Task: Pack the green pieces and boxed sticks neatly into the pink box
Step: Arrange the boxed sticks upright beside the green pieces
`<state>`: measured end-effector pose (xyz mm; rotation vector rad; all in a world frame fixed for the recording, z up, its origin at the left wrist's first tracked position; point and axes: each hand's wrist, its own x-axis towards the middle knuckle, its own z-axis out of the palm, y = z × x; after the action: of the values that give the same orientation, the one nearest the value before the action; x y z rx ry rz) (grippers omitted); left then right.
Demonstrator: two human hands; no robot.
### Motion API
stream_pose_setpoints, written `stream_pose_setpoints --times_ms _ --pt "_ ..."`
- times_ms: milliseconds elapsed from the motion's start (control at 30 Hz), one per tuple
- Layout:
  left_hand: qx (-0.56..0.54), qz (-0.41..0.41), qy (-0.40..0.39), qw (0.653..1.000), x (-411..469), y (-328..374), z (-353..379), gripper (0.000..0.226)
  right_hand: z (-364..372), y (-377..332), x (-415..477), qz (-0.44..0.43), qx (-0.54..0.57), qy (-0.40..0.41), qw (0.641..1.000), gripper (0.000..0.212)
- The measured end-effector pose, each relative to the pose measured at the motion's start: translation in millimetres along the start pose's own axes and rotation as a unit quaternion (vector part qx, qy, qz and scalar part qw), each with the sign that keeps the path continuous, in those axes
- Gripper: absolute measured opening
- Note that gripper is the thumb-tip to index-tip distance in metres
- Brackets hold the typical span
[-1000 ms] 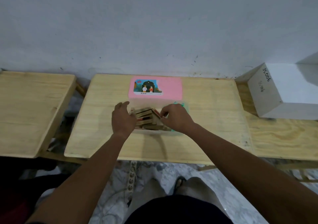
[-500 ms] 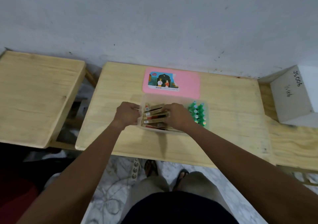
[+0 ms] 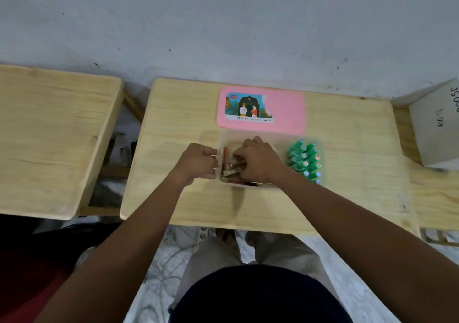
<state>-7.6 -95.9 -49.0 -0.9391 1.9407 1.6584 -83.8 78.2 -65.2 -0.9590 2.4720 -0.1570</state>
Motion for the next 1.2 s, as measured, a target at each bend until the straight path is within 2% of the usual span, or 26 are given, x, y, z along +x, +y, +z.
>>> stream_pose_setpoints --times_ms 133,233,433,500,633,700,867,1000,1100,1200 --pt "0.0 -0.001 0.002 1.0 3.3 0.4 0.0 0.02 -9.6 7.3 -2.6 0.004 0.065 0.014 0.998 0.053" --pt "-0.009 -0.005 -0.004 1.0 5.3 -0.8 -0.7 0.021 -19.3 10.2 -2.4 0.003 0.13 0.052 0.99 0.037" --pt "-0.026 0.003 -0.011 1.0 6.4 -4.9 -1.6 0.021 -20.0 17.9 -7.6 0.0 0.094 0.028 0.995 0.041" --pt "-0.03 0.005 -0.01 0.999 5.9 -4.4 -1.3 0.02 -16.5 19.8 -8.3 0.017 0.134 0.059 0.989 0.037" --pt "-0.036 0.003 -0.01 0.999 3.8 -4.4 -1.1 0.018 -21.5 18.3 -5.8 0.074 0.254 0.141 0.954 0.029" --pt "-0.036 0.004 -0.011 0.999 3.1 -4.0 -0.8 0.017 -23.1 21.8 -4.5 0.093 0.267 0.155 0.947 0.026" --pt "-0.035 0.007 -0.015 0.999 1.1 -2.5 0.0 0.017 -19.9 29.5 -11.2 0.088 0.2 0.108 0.97 0.035" --pt "-0.035 0.008 -0.014 0.999 0.1 -1.8 0.3 0.019 -11.3 13.8 -17.5 0.015 0.072 0.107 0.992 0.03" --pt "-0.038 0.006 -0.015 0.999 -0.1 -2.1 0.1 0.019 -1.8 -0.3 -14.7 -0.011 0.001 0.071 0.997 0.027" --pt "-0.047 0.007 -0.016 0.999 -0.1 -2.5 0.7 0.016 -0.1 -9.8 -9.2 -0.003 -0.027 0.075 0.997 0.025"
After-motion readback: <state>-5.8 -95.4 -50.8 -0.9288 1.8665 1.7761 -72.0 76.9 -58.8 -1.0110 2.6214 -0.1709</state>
